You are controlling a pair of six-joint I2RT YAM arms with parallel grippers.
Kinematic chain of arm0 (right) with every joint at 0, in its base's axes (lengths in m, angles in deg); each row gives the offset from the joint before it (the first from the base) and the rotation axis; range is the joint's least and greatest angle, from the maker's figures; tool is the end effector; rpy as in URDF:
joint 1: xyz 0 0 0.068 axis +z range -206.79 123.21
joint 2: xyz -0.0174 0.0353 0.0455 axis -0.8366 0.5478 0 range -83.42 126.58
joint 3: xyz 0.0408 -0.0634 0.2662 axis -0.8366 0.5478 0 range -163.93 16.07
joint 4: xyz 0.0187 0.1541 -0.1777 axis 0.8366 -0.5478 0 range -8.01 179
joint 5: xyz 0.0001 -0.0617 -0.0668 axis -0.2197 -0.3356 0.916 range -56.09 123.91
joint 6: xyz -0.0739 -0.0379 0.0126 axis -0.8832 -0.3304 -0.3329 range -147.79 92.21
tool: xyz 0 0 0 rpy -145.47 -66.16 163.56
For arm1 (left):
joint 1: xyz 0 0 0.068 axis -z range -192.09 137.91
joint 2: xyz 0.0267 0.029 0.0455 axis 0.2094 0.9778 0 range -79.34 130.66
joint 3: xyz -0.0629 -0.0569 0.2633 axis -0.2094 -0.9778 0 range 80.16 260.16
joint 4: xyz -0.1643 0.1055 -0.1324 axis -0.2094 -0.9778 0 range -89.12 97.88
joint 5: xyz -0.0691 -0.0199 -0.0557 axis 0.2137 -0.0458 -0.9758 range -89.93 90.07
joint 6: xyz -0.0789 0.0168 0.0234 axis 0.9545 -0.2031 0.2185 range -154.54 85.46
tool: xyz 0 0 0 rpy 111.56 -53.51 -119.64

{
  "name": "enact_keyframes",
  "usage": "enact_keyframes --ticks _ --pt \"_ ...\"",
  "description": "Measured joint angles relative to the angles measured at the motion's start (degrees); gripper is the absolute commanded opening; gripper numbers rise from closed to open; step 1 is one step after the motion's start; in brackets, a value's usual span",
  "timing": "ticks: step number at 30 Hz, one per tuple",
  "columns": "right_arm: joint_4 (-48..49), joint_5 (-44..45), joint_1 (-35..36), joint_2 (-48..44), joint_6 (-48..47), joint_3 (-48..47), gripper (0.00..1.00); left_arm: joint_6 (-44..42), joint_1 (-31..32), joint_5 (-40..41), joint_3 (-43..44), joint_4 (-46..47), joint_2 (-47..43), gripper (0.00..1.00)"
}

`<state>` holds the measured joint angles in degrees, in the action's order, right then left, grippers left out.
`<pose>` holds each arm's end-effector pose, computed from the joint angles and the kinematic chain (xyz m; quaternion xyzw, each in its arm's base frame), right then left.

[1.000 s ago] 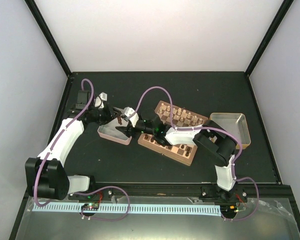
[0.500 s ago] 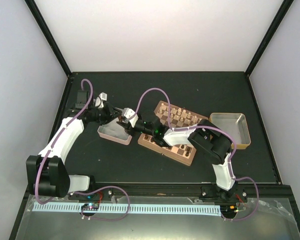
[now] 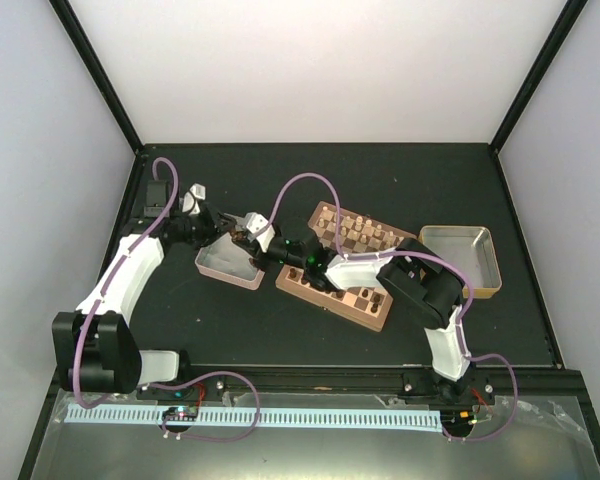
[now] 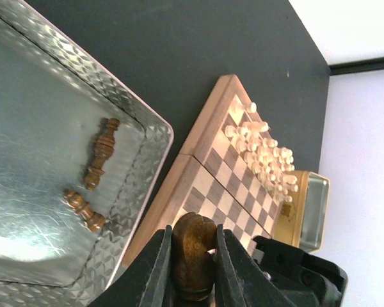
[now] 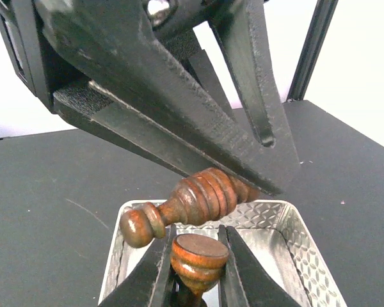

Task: Set up the chess pieces on the board
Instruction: Pick up the chess piece from the storage box.

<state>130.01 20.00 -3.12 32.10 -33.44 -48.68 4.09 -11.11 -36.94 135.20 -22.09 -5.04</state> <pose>0.2601 0.3833 0.2001 -0.4434 0.6210 0.3448 0.5467 0.2586 -0.0488 0.2558 -0.1822 0.8770 -0.3918 0.2100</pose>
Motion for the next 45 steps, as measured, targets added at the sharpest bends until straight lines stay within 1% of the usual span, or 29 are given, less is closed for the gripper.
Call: enact_keyframes --ticks 2,3,6,10,13,15,21,24,27,29,32,37,40,45 --pt "-1.27 -0.13 0.0 0.0 0.31 -0.83 0.09 -0.15 -0.59 0.94 0.0 0.0 0.0 0.07" --pt "-2.01 -0.15 0.0 0.0 0.5 -1.27 0.11 -0.39 -0.9 1.6 0.0 -0.02 0.0 0.07" --pt "-6.19 -0.09 0.0 0.0 1.6 -3.17 0.22 -1.44 -1.36 4.2 0.0 -0.07 0.0 0.07" --pt "-13.66 0.28 0.0 0.0 3.58 -7.21 0.33 -3.1 -1.38 8.59 0.0 -0.24 0.0 0.07" --pt "-18.18 0.76 0.04 0.0 5.07 -9.77 0.45 -3.98 -1.4 11.52 0.0 -0.26 -0.07 0.07" --pt "-20.74 1.33 0.04 0.11 6.01 -10.73 0.51 -4.46 -1.4 12.63 -0.04 -0.24 -0.39 0.07" --pt "-26.34 2.86 0.04 0.48 10.56 -10.99 0.57 -6.01 -1.4 13.46 -1.25 0.52 -2.49 0.07" --pt "-28.85 3.48 0.04 0.13 14.51 -11.06 0.59 -6.71 -1.4 12.02 -3.76 2.47 -4.74 0.07" --pt "-30.47 3.52 0.04 -2.43 18.45 -9.73 0.61 -6.29 -1.4 10.08 -6.4 5.31 -7.3 0.07" --pt "-30.18 3.3 0.04 -5.64 20.98 -7.54 0.64 -4.72 -1.38 8.52 -8.2 7.72 -9.18 0.07" --pt "-27.69 2.38 0.04 -11.37 24.48 -3.41 0.68 -0.17 -1.29 6.14 -10.38 11.39 -11.45 0.07" --pt "-22.56 -0.55 0.04 -16.06 28.98 0.74 0.72 11.13 -1.22 2.38 -13.66 17.62 -13.97 0.08" --pt "-21.22 -1.49 0.15 -16.5 31.36 1.68 0.71 17.27 -1.22 0.98 -15.28 20.41 -15.08 0.09" --pt "-20.96 -1.14 0.76 -16.48 34.6 1.66 0.64 26.71 -1.16 -0.96 -17.33 25.09 -16.37 0.09"
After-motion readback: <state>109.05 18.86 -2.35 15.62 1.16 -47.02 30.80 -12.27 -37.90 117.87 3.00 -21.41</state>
